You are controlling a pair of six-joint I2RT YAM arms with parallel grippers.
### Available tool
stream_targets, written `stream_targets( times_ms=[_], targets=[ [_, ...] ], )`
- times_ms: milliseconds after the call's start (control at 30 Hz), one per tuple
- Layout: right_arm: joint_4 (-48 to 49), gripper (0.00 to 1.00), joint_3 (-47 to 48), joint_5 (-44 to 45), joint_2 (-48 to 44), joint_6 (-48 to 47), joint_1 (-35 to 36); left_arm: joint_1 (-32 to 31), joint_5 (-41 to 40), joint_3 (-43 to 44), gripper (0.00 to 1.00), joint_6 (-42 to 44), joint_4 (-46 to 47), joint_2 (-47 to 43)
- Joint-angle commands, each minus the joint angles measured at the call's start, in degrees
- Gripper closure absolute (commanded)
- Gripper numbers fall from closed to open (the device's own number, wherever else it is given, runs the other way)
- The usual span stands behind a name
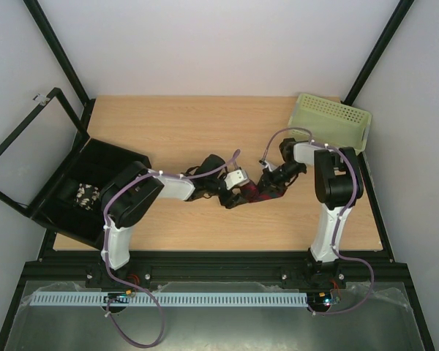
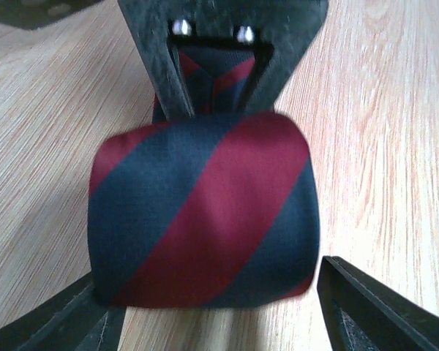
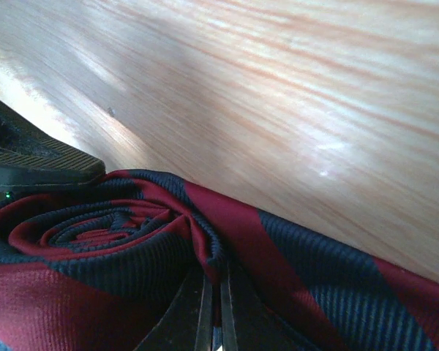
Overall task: Roll the ties
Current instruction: Roll the tie at the center of the board.
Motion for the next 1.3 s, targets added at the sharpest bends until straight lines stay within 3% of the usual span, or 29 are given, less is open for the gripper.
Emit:
stream_targets(
  times_ms=[0,167,300,400,500,667,1267],
  targets=[
    [4.55,0.99,-5.28,7.0,2.5,3.68,3.11,-0.5,2.7,2.24,0.26,-4.95,2.83,1.81],
    [5.98,0.99,-5.36,5.6,2.26,6.06,4.6,-0.57,2.51,4.3,0.32,-6.04,2.85,4.74],
    [4.44,0.98,-3.88,5.62,2.0,5.56,4.09,-0.57,-0.22,3.86,0.59,-1.18,0.29,4.84],
    [2.37,0.89,-2.45,3.93,0.54,4.5,2.12,-0.71,-2.88,1.22,0.69,3.8,-1.7,3.64],
    [-2.05,0.73,-0.11,-0.16,-1.19,2.2,0.77,-0.96,-5.21,-1.01,0.69,7.27,-3.4,2.82],
    [-8.73,0.58,1.8,-10.04,-3.94,-0.63,1.05,-1.72,-6.69,-1.54,0.69,9.34,-5.22,2.9],
    [-9.8,0.48,2.32,-14.5,-5.35,-0.97,3.36,-2.24,-6.73,-1.2,0.65,10.96,-6.99,3.25]
  ],
)
